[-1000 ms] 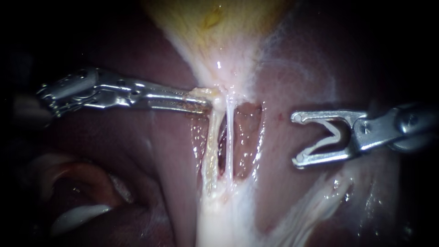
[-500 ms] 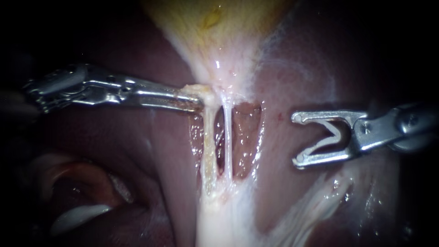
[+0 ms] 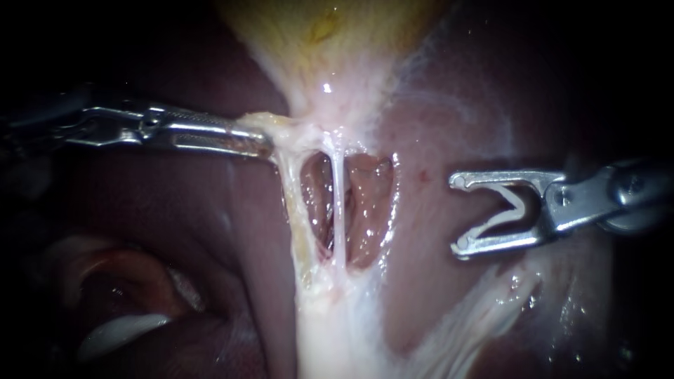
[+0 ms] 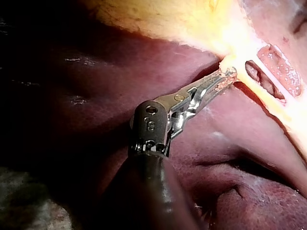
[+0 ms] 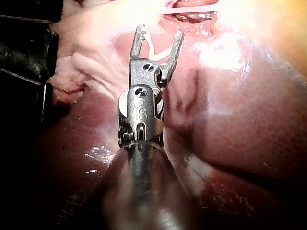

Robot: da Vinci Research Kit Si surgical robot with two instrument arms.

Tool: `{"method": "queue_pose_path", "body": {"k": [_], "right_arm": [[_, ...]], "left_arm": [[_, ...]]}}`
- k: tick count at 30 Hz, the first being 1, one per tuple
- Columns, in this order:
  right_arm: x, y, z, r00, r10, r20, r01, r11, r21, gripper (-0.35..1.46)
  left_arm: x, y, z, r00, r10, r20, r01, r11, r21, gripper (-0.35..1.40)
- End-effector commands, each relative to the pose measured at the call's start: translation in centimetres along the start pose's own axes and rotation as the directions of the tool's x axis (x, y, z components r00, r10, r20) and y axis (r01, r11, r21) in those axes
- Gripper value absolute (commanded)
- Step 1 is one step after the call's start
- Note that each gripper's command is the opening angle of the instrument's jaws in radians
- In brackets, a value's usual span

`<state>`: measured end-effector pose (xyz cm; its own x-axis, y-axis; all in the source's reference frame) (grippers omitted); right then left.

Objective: Grabbing gallbladder

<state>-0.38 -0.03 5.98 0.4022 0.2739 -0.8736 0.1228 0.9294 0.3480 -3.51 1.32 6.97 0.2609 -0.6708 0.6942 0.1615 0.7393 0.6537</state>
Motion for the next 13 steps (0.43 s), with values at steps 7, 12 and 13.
{"method": "queue_pose_path", "body": {"k": [7, 12, 13], "right_arm": [[0.0, 0.0, 0.0, 1.0, 0.0, 0.0, 0.0, 1.0, 0.0, 0.42], [0.0, 0.0, 0.0, 1.0, 0.0, 0.0, 0.0, 1.0, 0.0, 0.42], [0.0, 0.0, 0.0, 1.0, 0.0, 0.0, 0.0, 1.0, 0.0, 0.42]], "left_arm": [[0.01, 0.0, 0.01, 1.0, 0.001, 0.0, -0.001, 1.0, -0.003, -0.35], [0.01, 0.0, 0.01, 1.0, 0.001, 0.001, -0.001, 1.0, -0.003, -0.35], [0.01, 0.0, 0.02, 1.0, 0.001, 0.001, -0.001, 1.0, -0.003, -0.35]]}}
